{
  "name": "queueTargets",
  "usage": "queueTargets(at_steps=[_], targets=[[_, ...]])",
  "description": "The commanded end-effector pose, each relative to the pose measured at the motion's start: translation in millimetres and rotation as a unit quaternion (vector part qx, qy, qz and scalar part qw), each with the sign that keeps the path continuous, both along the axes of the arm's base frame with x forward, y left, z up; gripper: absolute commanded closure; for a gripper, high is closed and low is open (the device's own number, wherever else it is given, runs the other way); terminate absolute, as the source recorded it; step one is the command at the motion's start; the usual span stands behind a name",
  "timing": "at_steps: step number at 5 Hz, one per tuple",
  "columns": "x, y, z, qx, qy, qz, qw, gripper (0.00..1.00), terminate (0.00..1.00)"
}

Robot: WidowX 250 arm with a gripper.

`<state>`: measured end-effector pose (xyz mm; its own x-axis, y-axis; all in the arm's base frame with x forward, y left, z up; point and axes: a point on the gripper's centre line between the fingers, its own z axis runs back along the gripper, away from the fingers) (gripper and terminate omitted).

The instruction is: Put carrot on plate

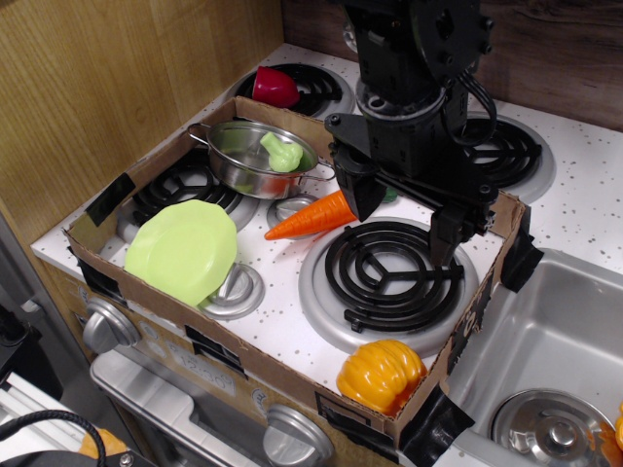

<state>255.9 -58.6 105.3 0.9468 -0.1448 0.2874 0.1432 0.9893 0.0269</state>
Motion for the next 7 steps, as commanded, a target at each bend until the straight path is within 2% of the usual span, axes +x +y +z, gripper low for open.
queueTargets(at_steps=[1,3,4,5,6,7], targets=[[0,0,0,0.000,0.000,0.000,1.0000,0.00,0.00],[40,24,-10,0.007,-0.025,-0.061,0.9978,0.00,0.00],[51,33,-11,0.014,-0.031,-0.080,0.9962,0.00,0.00],[51,44,-14,0.036,-0.030,-0.066,0.9967,0.00,0.00],[46,57,-18,0.042,-0.020,-0.047,0.9978,0.00,0.00],[48,72,-27,0.048,-0.010,-0.062,0.9969,0.00,0.00]])
